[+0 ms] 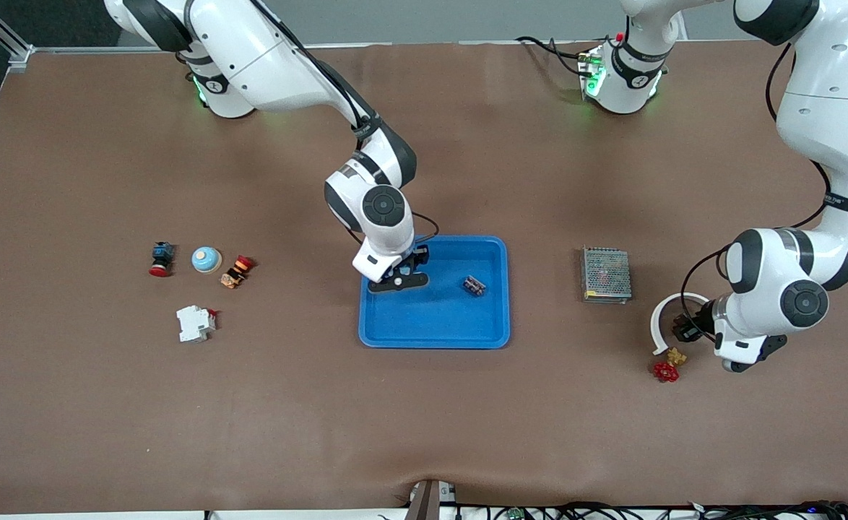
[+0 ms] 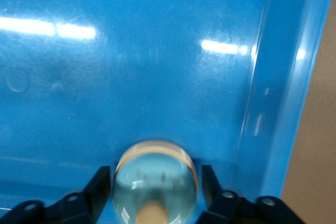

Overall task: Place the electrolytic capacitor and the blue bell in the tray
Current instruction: 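Release the bell in the tray while the left gripper grasps the capacitor, then carry the capacitor to the tray while the right gripper reaches the bell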

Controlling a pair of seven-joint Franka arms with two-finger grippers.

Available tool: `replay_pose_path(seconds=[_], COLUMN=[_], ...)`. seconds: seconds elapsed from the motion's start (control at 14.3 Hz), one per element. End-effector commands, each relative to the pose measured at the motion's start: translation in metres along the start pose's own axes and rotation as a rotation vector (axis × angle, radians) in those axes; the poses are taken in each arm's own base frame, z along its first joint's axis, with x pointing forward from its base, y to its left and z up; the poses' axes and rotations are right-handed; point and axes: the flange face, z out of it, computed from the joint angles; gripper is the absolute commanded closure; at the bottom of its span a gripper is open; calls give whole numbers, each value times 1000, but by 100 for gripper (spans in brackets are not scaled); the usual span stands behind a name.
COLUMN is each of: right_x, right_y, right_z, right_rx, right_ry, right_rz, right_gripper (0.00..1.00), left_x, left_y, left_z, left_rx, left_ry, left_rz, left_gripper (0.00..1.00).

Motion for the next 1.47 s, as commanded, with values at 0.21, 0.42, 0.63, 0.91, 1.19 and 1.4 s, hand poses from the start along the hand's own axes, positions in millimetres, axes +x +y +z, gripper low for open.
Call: replay_pose_path(seconds=[0.21, 0.42, 0.63, 0.91, 1.19, 1.4], right_x=[4, 3, -3, -14, -14, -19], right_y=[-5, -14, -5, 65, 165, 243], right_z=[-24, -67, -131, -243, -304, -314], right_rx=[12, -13, -53, -100, -78, -41], right_ry=[22, -12, -53, -144, -217, -218], right_rz=[35, 28, 14, -181, -376, -488], right_gripper=[0, 0, 0, 0, 0, 0], left_x=[1, -3, -25, -56, -88, -108], left_y=[1, 9, 35, 73, 115, 148], left_z=[-8, -39, -76, -107, -117, -130], left_rx=[6, 6, 13, -5, -38, -68], left_ry=[22, 43, 23, 15, 5, 12], left_rz=[27, 31, 49, 21, -28, -81], left_gripper=[100, 100, 100, 100, 100, 100])
